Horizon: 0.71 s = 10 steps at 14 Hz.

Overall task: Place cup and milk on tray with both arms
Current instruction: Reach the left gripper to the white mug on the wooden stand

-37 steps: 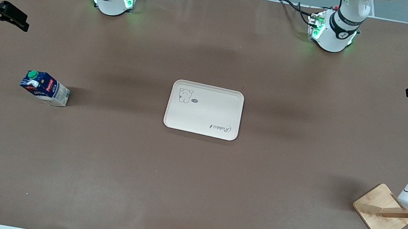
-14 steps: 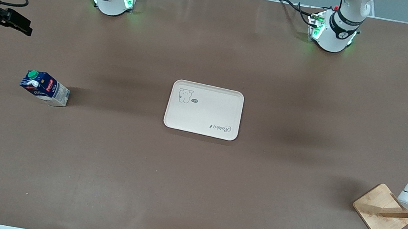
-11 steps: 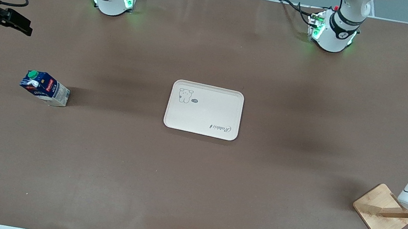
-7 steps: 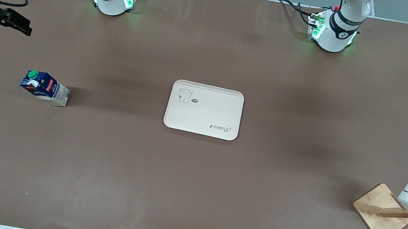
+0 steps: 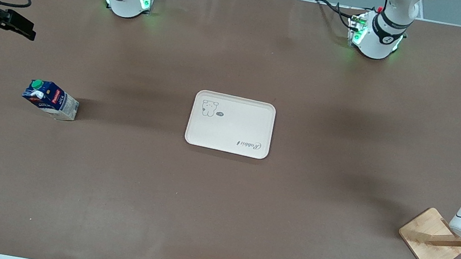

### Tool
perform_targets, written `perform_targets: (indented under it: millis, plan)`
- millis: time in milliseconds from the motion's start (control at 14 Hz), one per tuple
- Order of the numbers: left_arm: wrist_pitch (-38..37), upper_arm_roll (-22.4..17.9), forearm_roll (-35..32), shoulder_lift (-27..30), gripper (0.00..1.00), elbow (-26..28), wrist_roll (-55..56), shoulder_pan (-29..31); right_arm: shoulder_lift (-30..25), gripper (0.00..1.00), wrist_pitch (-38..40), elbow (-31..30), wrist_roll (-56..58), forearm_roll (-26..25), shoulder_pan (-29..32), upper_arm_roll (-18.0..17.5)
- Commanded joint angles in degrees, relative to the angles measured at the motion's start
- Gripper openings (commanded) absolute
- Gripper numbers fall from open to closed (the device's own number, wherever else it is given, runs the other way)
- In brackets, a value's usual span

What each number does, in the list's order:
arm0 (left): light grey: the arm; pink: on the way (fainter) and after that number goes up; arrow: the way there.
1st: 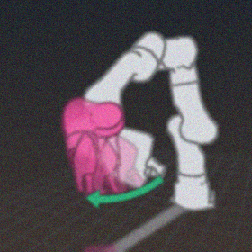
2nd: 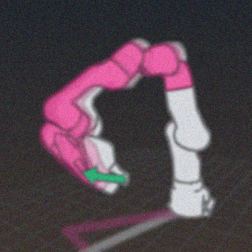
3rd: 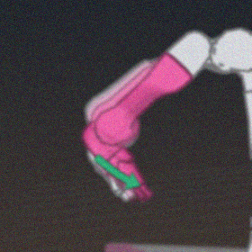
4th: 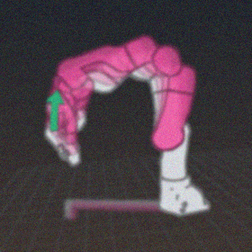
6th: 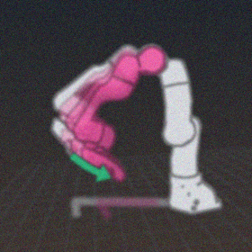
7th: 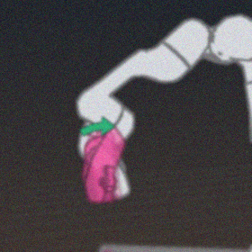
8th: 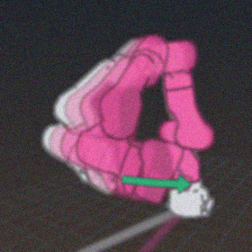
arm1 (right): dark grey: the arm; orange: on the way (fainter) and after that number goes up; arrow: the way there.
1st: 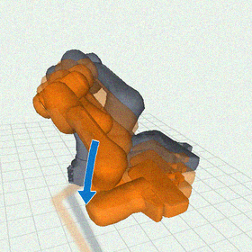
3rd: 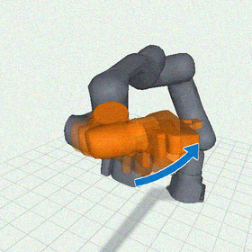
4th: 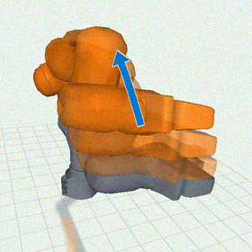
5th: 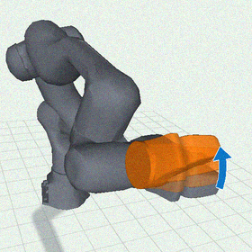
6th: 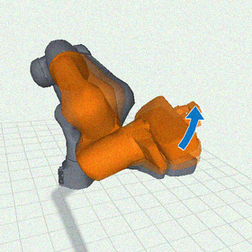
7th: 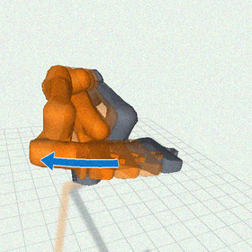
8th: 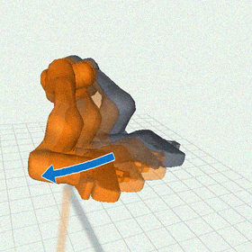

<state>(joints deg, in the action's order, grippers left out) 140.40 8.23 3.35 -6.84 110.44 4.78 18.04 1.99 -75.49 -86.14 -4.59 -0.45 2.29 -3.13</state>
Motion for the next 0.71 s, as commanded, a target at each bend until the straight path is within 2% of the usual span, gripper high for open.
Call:
perform_targets:
  millis: [0, 286, 643]
  plan:
    - [1.5, 0.3, 1.0, -0.1, 1.0, 0.8, 0.1, 0.4, 0.2, 1.0, 0.7, 0.6, -0.7, 0.5, 0.3, -0.3]
    - [5.3, 0.3, 1.0, -0.4, 1.0, 3.7, -0.6, 0.8, 0.3, 1.0, 0.7, 0.6, -0.7, 0.5, 0.4, -0.3]
    - [7.9, 0.3, 1.0, -1.7, 1.0, 3.8, -0.7, 0.9, 0.3, 1.0, 0.8, 0.6, -0.8, 0.6, 0.5, -0.3]
